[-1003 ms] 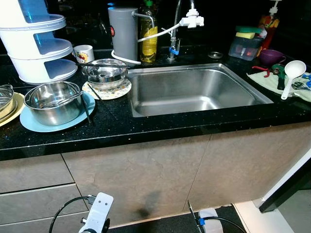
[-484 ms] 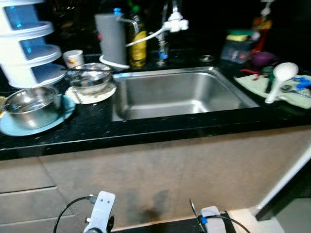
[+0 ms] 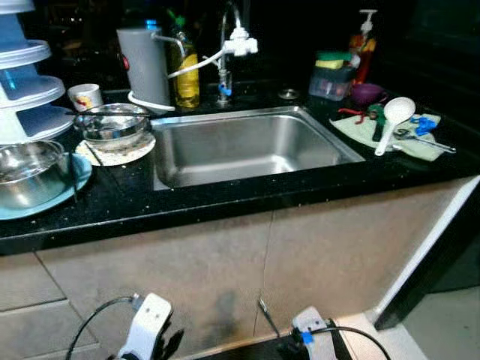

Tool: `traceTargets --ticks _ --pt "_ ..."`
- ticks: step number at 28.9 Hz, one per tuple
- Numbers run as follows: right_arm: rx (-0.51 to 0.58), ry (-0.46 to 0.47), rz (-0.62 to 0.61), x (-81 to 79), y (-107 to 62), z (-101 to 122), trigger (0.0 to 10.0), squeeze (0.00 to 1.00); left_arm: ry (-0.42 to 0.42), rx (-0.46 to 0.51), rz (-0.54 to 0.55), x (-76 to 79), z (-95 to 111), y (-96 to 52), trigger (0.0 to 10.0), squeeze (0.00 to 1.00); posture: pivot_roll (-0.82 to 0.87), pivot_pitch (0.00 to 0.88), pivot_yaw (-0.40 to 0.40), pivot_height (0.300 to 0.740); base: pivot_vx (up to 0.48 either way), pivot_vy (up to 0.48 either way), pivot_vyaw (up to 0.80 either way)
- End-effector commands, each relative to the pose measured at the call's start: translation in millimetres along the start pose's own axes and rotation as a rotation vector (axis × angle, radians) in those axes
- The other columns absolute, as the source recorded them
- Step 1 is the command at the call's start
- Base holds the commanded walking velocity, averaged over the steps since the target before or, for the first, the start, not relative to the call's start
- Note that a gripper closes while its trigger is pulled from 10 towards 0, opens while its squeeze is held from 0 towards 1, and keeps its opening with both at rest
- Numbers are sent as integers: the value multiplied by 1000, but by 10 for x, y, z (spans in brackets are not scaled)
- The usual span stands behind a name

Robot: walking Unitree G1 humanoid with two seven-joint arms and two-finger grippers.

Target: Kitchen organization

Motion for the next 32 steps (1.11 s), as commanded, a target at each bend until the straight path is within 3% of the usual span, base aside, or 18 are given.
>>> traceTargets --ticks 1,4,7,8,9,10,13,15,17,18,19,20,22,23,24,27,29,32 --pt "55 64 156 -137 -63 209 10000 0 -28 63 -121 36 189 -72 10000 0 -88 86 -25 740 0 0 0" --pt "89 84 214 -179 -112 337 10000 0 -38 103 -136 3 311 -101 10000 0 -88 86 -25 740 0 0 0" --pt "289 113 358 -304 -259 989 10000 0 -97 305 -195 -140 975 -132 10000 0 -84 89 -27 740 0 0 0" --pt "289 113 358 -304 -259 989 10000 0 -97 305 -195 -140 975 -132 10000 0 -84 89 -27 740 0 0 0" --pt "383 118 414 -372 -324 1256 10000 0 -89 381 -225 -167 1225 -146 10000 0 -83 91 -28 740 0 0 0" --pt "412 120 432 -395 -347 1337 10000 0 -80 402 -233 -173 1296 -151 10000 0 -83 91 -28 740 0 0 0" --pt "634 81 404 -433 -422 1886 10000 0 -65 581 -116 -380 1785 -99 10000 0 -81 92 -28 740 0 0 0" --pt "644 82 403 -435 -430 1915 10000 0 -67 589 -108 -394 1810 -99 10000 0 -81 92 -28 740 0 0 0" --pt "735 -8 193 -346 -420 2288 10000 0 34 592 134 -697 2029 -11 10000 0 -80 93 -28 740 0 0 0" --pt "735 -8 193 -346 -420 2288 10000 0 34 592 134 -697 2029 -11 10000 0 -80 93 -28 740 0 0 0" --pt "743 -38 120 -315 -412 2373 10000 0 87 578 204 -769 2080 11 10000 0 -81 93 -28 740 0 0 0" --pt "746 -69 11 -253 -402 2463 10000 0 123 498 288 -862 2097 70 10000 0 -80 94 -28 740 0 0 0" --pt "746 -69 11 -253 -402 2463 10000 0 123 498 288 -862 2097 70 10000 0 -80 94 -28 740 0 0 0" --pt "759 -139 -111 -213 -414 2597 10000 0 137 437 357 -948 2154 122 10000 0 -82 94 -28 740 0 0 0" --pt "759 -139 -111 -213 -414 2597 10000 0 137 437 357 -948 2154 122 10000 0 -82 94 -28 740 0 0 0" --pt "809 -401 -379 -234 -463 2896 10000 0 128 413 522 -1112 2323 201 10000 0 -77 97 -26 740 0 0 0" --pt "820 -449 -412 -255 -462 2933 10000 0 139 408 562 -1139 2337 215 10000 0 -77 98 -26 740 0 0 0" --pt "840 -531 -473 -280 -466 2999 10000 0 223 365 625 -1172 2327 241 10000 0 -72 101 -25 740 0 0 0"
Point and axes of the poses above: a point about 5 cm out from each wrist's last joint towards the gripper, its own y axis pointing out of the wrist towards the gripper, its own z axis along the axis of the wrist's last joint, x = y × z, the point moved 1 cm from there along y, pointing out of the wrist towards the gripper, and after that the axes turned 10 degrees about y, right-handed, at the moved point
